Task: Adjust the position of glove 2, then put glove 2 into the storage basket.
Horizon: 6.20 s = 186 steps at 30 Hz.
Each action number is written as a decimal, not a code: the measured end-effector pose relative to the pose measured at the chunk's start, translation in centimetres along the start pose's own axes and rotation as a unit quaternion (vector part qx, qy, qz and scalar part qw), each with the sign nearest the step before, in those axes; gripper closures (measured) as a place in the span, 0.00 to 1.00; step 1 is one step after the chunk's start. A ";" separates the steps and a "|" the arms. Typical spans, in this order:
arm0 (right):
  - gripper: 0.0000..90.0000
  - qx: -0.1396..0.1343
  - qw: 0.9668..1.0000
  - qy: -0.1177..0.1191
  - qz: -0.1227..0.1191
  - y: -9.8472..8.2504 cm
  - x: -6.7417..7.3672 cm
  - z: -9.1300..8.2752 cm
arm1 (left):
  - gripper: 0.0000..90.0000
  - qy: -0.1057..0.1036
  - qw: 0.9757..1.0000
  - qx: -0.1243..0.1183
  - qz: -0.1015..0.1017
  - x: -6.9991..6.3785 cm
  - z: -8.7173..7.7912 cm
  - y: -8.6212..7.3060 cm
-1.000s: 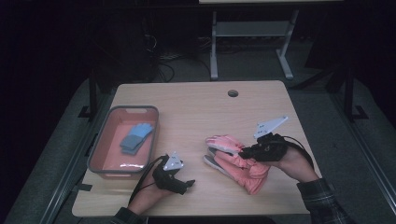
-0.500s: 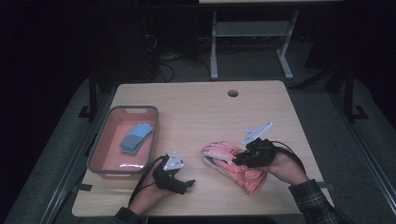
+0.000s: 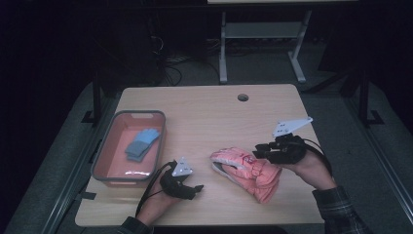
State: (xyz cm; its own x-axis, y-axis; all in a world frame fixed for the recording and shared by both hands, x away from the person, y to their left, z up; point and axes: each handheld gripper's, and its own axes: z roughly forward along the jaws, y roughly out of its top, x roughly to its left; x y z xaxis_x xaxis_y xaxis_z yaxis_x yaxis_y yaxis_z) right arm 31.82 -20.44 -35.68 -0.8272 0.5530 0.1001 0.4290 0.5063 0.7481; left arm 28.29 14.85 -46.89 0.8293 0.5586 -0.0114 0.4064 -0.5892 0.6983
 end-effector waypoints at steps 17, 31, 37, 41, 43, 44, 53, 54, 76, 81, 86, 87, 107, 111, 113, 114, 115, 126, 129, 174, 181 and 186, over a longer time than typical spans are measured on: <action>1.00 0.029 0.996 -0.032 0.073 -7.4 -4.9 -0.9 | 0.99 -0.071 0.997 0.002 0.003 -2.8 1.9 3.6; 1.00 0.070 0.995 0.001 0.065 -10.8 -3.9 1.1 | 0.99 -0.098 0.995 -0.009 0.003 -4.6 4.7 6.2; 1.00 0.076 0.995 0.020 0.059 -10.9 -3.4 1.8 | 0.99 -0.084 0.996 -0.016 -0.009 -3.7 5.1 6.4; 1.00 0.073 0.995 0.038 0.055 -10.8 -3.2 2.2 | 0.99 -0.076 0.997 -0.015 -0.013 -3.2 5.1 6.5; 1.00 0.073 0.995 0.048 0.051 -10.7 -3.0 2.6 | 0.99 -0.073 0.997 -0.015 -0.014 -3.0 5.1 6.6; 1.00 0.074 0.994 0.054 0.053 -10.7 -2.9 2.7 | 0.99 -0.071 0.997 -0.014 -0.012 -2.9 5.1 6.6; 1.00 0.067 0.993 0.083 0.042 -10.1 -1.8 3.9 | 0.99 -0.067 0.997 -0.016 -0.022 -1.2 5.3 7.0; 1.00 0.067 0.993 0.086 0.040 -10.0 -1.7 4.1 | 0.99 -0.067 0.998 -0.011 -0.016 -0.9 5.3 7.0; 1.00 0.052 0.990 0.127 0.007 -7.0 3.3 8.4 | 0.99 -0.087 0.996 -0.013 -0.031 2.4 4.6 7.2; 1.00 0.054 0.990 0.129 0.001 -6.4 4.2 9.4 | 0.99 -0.085 0.996 -0.011 -0.028 2.6 4.4 7.2; 1.00 0.064 0.989 0.132 -0.018 -6.0 4.8 9.9 | 0.99 -0.076 0.997 -0.010 -0.031 2.8 4.1 7.2; 1.00 0.065 0.989 0.128 -0.018 -6.1 4.7 9.8 | 0.99 -0.073 0.997 -0.011 -0.033 2.9 3.9 7.2; 1.00 -0.021 0.999 0.035 0.030 -3.2 0.5 4.1 | 0.46 -0.077 0.994 -0.021 -0.078 4.5 -0.8 9.0; 1.00 -0.026 0.999 0.030 0.027 -2.3 0.5 4.8 | 0.37 -0.087 0.993 -0.030 -0.078 4.7 -1.7 9.4; 1.00 -0.030 0.999 0.025 0.026 -1.9 0.4 5.1 | 0.33 -0.089 0.993 -0.031 -0.076 4.7 -2.1 9.7; 1.00 -0.031 0.999 0.022 0.028 -1.8 0.3 5.2 | 0.30 -0.090 0.993 -0.033 -0.074 4.6 -2.2 9.9; 1.00 -0.033 0.999 0.018 0.027 -1.7 0.2 5.4 | 0.29 -0.092 0.993 -0.034 -0.073 4.6 -2.3 10.0; 1.00 0.005 1.000 0.012 0.027 -1.8 0.0 8.5 | 0.20 -0.101 0.992 -0.031 -0.063 3.9 -1.6 10.9; 1.00 0.014 0.999 0.014 0.025 -1.9 0.0 9.4 | 0.19 -0.102 0.993 -0.028 -0.058 3.7 -1.2 11.2; 1.00 0.035 0.999 -0.001 -0.004 -2.9 0.8 11.0 | 0.18 -0.205 0.970 0.060 -0.112 2.9 8.7 10.0; 1.00 0.031 1.000 0.001 -0.003 -2.9 0.7 11.1 | 0.30 -0.198 0.973 0.063 -0.103 2.9 8.5 9.9; 0.90 0.006 1.000 0.016 0.011 -2.9 0.0 9.4 | 0.40 -0.193 0.974 0.063 -0.097 3.0 8.4 9.9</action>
State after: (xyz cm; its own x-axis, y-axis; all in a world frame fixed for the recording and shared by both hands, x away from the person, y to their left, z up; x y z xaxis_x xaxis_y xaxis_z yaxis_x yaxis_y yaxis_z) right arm 34.01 -15.64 -44.01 -0.8286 0.5426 0.1378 0.4516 0.5026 0.7372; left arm 38.00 5.78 -46.08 0.8052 0.4199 -0.4188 0.5930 -0.5759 0.5627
